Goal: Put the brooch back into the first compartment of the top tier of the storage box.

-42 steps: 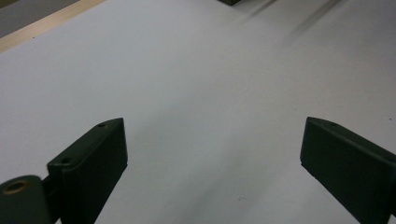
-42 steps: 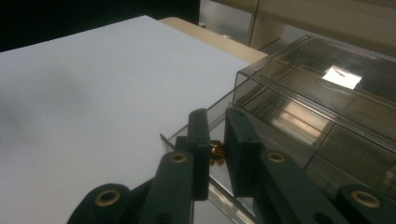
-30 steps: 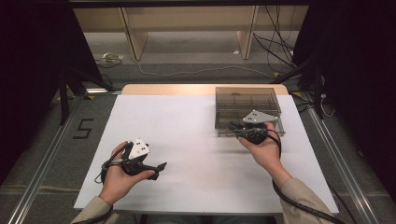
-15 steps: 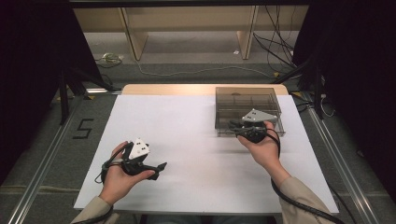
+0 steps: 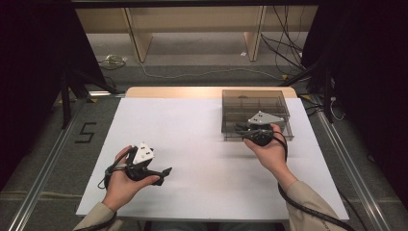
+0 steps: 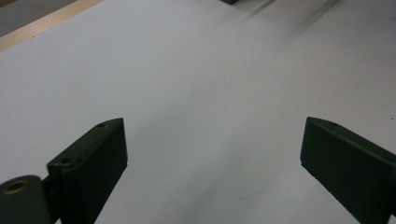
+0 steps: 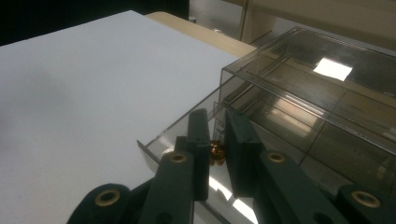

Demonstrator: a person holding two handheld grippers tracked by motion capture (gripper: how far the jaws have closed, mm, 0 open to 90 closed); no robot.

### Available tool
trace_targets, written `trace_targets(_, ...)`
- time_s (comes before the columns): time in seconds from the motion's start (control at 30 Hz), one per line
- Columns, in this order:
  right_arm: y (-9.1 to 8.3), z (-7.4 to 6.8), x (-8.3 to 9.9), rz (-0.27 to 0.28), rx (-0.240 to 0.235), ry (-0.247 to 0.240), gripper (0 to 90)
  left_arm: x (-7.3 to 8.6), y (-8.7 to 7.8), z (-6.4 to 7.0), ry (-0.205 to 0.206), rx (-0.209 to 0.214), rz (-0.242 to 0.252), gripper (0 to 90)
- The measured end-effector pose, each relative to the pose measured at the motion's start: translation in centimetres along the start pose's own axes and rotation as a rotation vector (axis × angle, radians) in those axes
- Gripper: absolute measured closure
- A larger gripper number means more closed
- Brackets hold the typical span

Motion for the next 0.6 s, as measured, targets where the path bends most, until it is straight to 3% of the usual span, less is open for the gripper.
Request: trace_targets(0.6, 0.60, -0.07, -0.05, -0.012, -0.011, 0.009, 81.6, -0.01, 0.01, -0.02, -0.002, -0.001, 0.002, 7.3)
Point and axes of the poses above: each handheld gripper's, and its own axes: y roughly forward along the jaws, x roughly out of its underside, z roughly to its right, the point moved 6 cm from there along y, roughly forward along the jaws, and after that the axes turned 4 degrees about z, right-handed, at the moved point
